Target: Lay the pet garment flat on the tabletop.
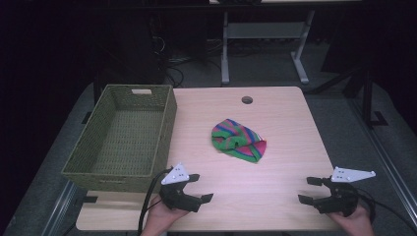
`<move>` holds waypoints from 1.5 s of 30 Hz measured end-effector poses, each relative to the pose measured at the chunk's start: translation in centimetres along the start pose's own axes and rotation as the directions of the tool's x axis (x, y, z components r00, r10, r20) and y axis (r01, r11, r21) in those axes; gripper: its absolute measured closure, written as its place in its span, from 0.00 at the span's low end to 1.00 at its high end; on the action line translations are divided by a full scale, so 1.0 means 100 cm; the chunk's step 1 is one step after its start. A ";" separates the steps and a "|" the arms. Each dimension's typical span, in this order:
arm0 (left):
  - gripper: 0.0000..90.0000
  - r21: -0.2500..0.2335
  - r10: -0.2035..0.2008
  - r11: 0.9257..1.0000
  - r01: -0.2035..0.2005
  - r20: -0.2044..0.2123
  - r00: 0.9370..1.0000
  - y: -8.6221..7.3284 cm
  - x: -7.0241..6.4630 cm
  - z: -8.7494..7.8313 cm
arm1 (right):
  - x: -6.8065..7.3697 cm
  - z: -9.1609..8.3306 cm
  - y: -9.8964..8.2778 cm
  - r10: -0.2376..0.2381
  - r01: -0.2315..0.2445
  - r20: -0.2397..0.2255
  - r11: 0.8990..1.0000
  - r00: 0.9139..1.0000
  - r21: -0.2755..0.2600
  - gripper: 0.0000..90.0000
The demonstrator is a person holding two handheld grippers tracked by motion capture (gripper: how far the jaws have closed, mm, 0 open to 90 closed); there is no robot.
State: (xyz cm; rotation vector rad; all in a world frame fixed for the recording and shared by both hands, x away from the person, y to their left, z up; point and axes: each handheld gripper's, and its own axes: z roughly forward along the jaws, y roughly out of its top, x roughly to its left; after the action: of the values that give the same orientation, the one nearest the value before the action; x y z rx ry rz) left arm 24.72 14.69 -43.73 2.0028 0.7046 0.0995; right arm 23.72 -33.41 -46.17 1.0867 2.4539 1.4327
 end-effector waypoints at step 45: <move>0.19 -0.038 -0.036 0.999 0.037 0.020 0.999 0.001 0.009 -0.003 | -0.015 0.039 0.104 -0.088 0.100 -0.118 0.990 0.989 0.098 0.17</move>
State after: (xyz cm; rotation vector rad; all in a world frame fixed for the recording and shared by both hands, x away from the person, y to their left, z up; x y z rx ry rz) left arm 25.44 15.37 -43.65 1.9516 0.7209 0.0710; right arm 31.93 -28.40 -40.46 0.9165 2.6463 1.3907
